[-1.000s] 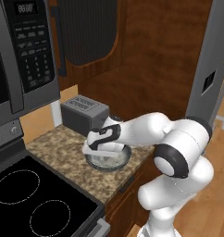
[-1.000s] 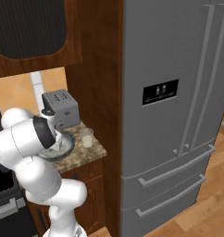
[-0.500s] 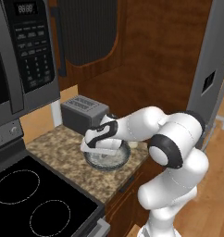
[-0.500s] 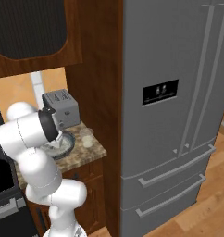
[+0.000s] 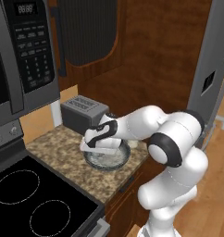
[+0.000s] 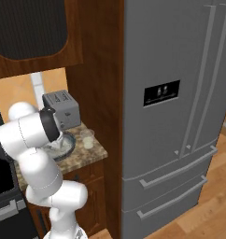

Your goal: Grab a lemon wedge from the fridge and one ice cube from the ice bowl, and put them in the glass of lemonade.

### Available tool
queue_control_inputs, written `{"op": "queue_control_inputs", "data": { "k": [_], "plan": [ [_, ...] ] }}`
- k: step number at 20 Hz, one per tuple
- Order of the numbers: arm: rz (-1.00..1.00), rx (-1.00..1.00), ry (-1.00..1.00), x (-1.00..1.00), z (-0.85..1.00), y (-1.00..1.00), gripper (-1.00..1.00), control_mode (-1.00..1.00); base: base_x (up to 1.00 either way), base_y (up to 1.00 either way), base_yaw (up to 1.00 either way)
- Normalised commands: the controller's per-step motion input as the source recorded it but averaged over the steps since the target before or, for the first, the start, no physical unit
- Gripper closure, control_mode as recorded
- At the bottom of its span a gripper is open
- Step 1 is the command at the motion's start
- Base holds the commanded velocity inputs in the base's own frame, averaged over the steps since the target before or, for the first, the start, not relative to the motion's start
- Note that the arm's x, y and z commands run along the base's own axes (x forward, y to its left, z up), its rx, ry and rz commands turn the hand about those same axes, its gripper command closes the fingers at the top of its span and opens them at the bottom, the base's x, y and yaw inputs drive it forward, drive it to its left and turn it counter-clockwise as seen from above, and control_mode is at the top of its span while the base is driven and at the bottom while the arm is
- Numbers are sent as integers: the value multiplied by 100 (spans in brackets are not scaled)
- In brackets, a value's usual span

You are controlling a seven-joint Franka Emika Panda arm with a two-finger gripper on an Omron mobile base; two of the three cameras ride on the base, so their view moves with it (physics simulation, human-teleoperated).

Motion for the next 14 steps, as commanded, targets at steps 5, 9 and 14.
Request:
{"op": "queue_control_inputs", "data": {
  "k": [5, 9, 14],
  "plan": [
    [0, 0, 0, 1, -1, 0, 100, -100, 0, 0, 0],
    [0, 0, 0, 0, 0, 0, 100, -100, 0, 0, 0],
    [0, 0, 0, -25, 48, -10, 100, -100, 0, 0, 0]
  ]
}}
